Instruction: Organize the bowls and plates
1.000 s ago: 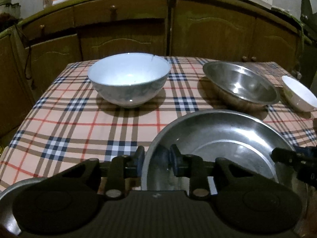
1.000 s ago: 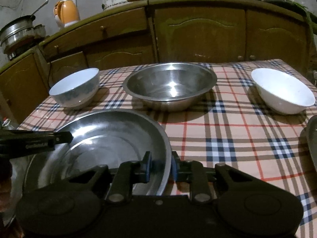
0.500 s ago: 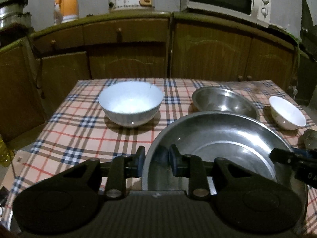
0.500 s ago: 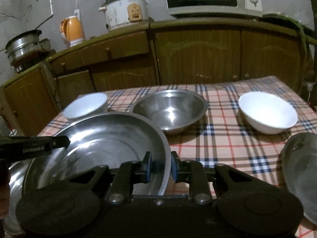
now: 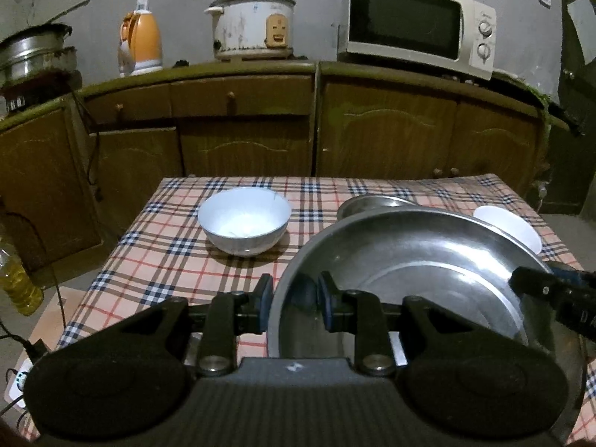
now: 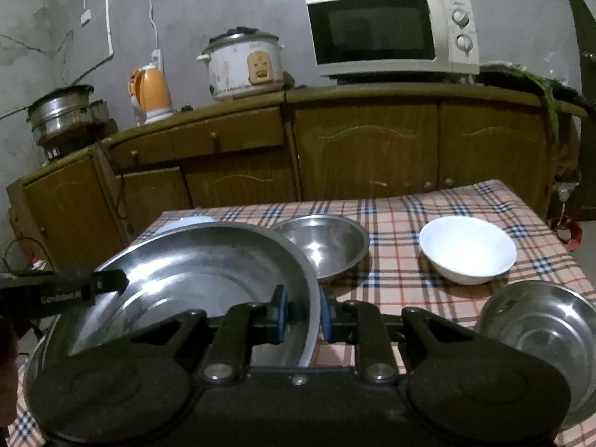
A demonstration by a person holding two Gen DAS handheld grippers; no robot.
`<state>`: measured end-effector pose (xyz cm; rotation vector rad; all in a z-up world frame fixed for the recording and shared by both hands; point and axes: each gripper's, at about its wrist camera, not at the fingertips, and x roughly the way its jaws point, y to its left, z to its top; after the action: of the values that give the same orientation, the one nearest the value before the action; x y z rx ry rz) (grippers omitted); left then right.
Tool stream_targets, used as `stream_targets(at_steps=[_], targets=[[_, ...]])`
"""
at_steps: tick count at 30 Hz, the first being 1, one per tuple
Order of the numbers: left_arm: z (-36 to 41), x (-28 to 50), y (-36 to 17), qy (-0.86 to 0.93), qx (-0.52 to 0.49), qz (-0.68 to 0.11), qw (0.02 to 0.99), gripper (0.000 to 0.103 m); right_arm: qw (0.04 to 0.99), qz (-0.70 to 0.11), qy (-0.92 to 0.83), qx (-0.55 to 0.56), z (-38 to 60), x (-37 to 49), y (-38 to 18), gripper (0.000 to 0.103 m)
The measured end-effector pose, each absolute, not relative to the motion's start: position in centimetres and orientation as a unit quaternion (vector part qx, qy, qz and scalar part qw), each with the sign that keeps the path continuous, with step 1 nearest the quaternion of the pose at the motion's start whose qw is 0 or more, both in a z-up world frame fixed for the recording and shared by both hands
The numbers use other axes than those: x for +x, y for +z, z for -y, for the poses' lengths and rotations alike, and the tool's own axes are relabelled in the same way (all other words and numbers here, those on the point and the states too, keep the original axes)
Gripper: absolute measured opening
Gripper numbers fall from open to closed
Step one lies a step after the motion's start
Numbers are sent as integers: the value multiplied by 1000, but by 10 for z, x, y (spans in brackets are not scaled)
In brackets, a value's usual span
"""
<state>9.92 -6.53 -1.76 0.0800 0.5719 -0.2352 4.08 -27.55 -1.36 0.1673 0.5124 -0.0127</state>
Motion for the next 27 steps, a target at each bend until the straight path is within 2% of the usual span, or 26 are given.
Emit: stream_targets(at_steps=[27], targets=[[104, 32, 7, -143, 42, -250, 957, 26, 970, -219, -43, 91, 317, -44, 31, 23]])
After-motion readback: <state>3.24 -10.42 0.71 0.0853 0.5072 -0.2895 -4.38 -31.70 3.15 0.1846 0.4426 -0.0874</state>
